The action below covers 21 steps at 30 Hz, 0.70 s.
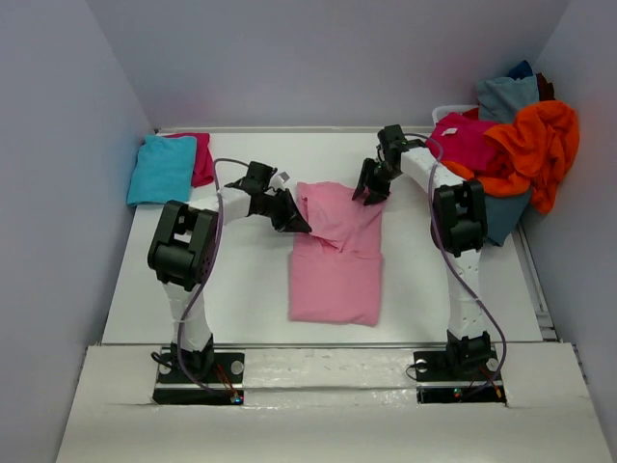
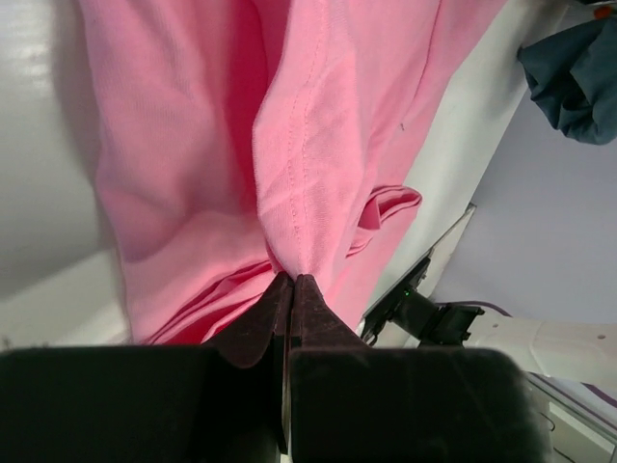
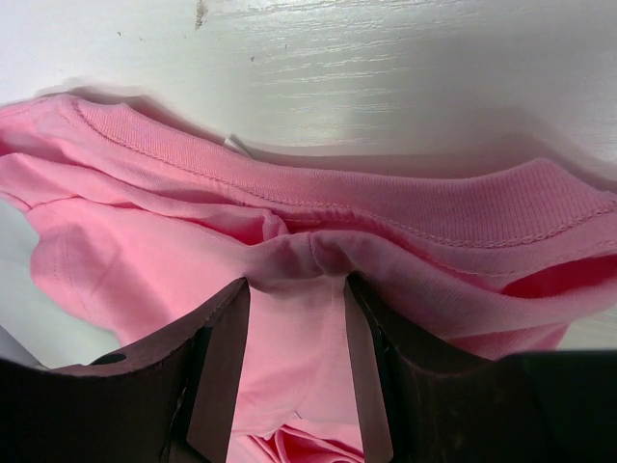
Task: Fold and stack the t-shirts
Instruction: Smooth out the 2/3-rectangle-folded T-shirt at the center of the board.
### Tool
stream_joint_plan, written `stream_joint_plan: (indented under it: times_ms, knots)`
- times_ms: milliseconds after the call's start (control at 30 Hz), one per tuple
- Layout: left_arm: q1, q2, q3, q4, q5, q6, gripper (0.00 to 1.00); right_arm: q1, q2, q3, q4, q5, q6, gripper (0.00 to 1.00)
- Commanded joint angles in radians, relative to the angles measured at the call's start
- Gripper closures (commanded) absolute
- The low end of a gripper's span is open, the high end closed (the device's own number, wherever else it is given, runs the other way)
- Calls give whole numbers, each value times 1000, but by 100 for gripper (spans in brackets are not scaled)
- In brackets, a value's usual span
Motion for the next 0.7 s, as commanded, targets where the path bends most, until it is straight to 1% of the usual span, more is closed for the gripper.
stream_joint_plan:
  times_ms: [0, 333, 667]
  knots:
    - [-7, -79, -40, -29, -5, 23, 94, -3, 34, 23, -1, 17, -19, 50]
    - [-7, -125, -79, -59, -31, 31, 94, -3, 37, 18, -3, 15, -20, 50]
    - [-16, -129, -127, -60, -38, 33, 94, -3, 43, 15, -1, 18, -25, 50]
